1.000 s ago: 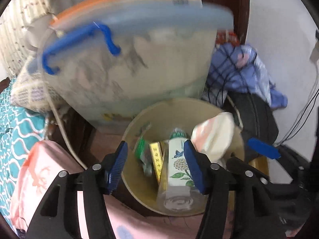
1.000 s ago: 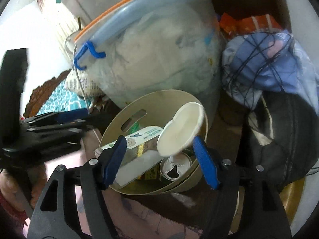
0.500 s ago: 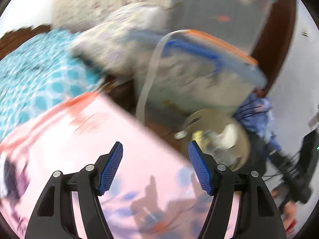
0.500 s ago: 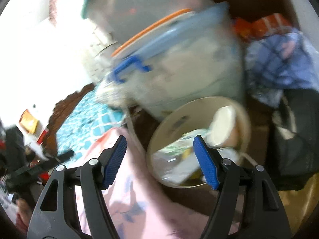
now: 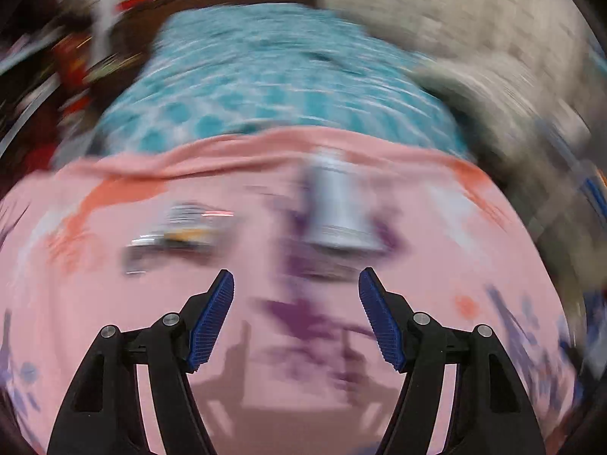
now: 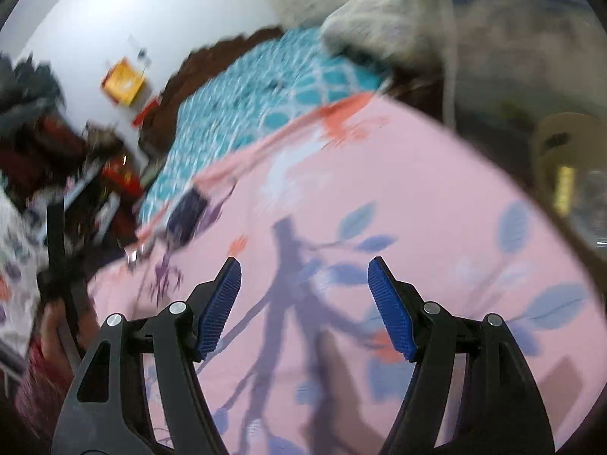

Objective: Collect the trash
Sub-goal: 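Move both open tools back toward the remaining trash on the bed, then grasp the red-white snack wrapper with the left tool while the right tool grasps the milk carton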

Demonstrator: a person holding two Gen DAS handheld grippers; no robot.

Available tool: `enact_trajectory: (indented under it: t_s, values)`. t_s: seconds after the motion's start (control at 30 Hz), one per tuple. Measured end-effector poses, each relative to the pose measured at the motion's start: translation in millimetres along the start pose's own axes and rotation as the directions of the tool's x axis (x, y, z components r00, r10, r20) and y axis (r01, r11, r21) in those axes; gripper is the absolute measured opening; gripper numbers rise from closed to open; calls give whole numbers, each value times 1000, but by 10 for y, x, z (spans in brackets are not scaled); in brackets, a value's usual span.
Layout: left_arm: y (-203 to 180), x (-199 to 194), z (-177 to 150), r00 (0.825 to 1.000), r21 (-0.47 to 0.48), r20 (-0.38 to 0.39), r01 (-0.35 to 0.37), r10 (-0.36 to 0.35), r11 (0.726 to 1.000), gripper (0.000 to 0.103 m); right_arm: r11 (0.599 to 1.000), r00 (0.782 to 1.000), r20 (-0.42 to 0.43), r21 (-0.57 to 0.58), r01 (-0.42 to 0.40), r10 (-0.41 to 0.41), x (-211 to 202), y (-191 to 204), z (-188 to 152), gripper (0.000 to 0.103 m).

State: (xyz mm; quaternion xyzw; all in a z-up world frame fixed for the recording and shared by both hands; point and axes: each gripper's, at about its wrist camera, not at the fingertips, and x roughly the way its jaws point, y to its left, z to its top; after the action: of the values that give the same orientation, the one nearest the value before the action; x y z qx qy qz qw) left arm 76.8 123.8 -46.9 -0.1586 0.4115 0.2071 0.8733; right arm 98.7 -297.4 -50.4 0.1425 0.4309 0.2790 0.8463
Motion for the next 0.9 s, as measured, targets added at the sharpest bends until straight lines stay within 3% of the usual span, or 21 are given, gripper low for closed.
enact_trajectory:
  t_s: [0.03, 0.13, 0.23, 0.33, 0.43, 0.47, 0.5, 0.57, 0.63, 0.7, 0.83, 0.87, 0.9]
  values:
    - [169, 26, 60, 1000, -31, 8, -26, 26, 999, 67, 1000, 1000, -15, -11, -4, 4, 61, 55, -31, 71]
    - [580, 176, 231, 993, -76, 25, -111, 113, 991, 83, 999, 998, -64, -34, -20, 17, 243, 258, -93, 71]
    - [782, 380, 318, 997, -110, -18, -76, 74, 991, 94, 998, 994, -104, -62, -24, 17, 375, 458, -104, 72]
    - [739, 644, 310, 994, -68, -81, -74, 68, 995, 94, 996, 990, -140, -85, -32, 20, 513, 646, -28, 75]
    - [654, 737, 231, 992, -16, -87, -89, 87, 996, 68, 992, 988, -151, -113, -52, 35, 771, 982, 159, 85]
    - [613, 689, 205, 996, 3, -88, -29, 29, 1000, 38, 991, 988, -151, -120, -54, 36, 841, 1083, 208, 86]
    - [600, 673, 176, 996, 18, -87, -20, 21, 1000, 19, 990, 988, -152, -126, -59, 39, 925, 1184, 258, 90]
    - [540, 574, 89, 995, 40, -96, 11, -7, 999, 6, 988, 986, -161, -135, -72, 49, 1210, 1457, 386, 92]
    - [530, 475, 8, 995, 32, -99, 35, -31, 999, 5, 986, 984, -173, -148, -75, 49, 1488, 1707, 477, 92]
    - [548, 323, -128, 991, -1, -93, 101, -101, 995, 3, 982, 983, -184, -177, -63, 30, 1812, 1997, 521, 92]
    - [566, 47, -435, 977, -22, -89, 191, -192, 981, 3, 978, 969, -244, -211, -8, -45, 2347, 2286, 464, 92]
    - [538, 2, -532, 975, -14, -95, 202, -202, 979, 2, 975, 964, -259, -220, 8, -67, 2422, 2304, 438, 90]
    - [520, -35, -624, 972, -8, -107, 212, -212, 977, 2, 973, 955, -283, -230, 27, -93, 2524, 2299, 400, 81]
